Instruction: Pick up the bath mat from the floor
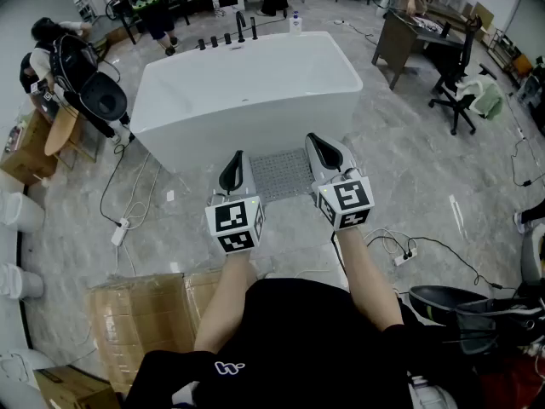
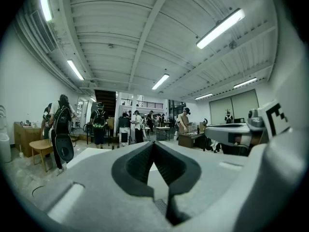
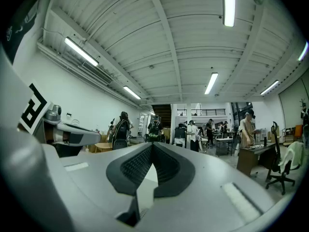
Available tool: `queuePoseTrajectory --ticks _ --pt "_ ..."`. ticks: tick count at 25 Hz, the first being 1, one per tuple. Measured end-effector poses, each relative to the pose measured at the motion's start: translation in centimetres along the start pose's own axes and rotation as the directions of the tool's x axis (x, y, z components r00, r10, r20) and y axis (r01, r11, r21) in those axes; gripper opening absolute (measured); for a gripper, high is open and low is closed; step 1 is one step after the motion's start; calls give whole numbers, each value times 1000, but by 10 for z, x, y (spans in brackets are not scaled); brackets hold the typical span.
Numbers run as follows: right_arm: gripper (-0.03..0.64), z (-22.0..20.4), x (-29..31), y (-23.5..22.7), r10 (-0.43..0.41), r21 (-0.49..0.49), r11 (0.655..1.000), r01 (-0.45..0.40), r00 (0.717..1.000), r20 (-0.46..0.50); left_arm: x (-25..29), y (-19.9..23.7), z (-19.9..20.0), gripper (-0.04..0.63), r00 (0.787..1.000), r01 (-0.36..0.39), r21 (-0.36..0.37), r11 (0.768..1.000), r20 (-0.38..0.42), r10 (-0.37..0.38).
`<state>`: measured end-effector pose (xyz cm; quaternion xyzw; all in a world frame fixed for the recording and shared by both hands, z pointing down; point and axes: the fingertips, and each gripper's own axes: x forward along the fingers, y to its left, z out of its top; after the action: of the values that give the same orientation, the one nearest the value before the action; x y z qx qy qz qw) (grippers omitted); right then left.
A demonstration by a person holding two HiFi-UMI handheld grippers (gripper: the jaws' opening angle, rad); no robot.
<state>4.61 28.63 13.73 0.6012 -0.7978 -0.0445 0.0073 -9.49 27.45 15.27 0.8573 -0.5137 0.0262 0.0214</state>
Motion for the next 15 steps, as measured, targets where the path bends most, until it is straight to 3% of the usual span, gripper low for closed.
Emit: queuePoseTrajectory --ticks 15 --pt "6 -11 -30 -41 -49 18 999 49 999 14 5 -31 -12 -1 1000 -1 2 1000 -30 1"
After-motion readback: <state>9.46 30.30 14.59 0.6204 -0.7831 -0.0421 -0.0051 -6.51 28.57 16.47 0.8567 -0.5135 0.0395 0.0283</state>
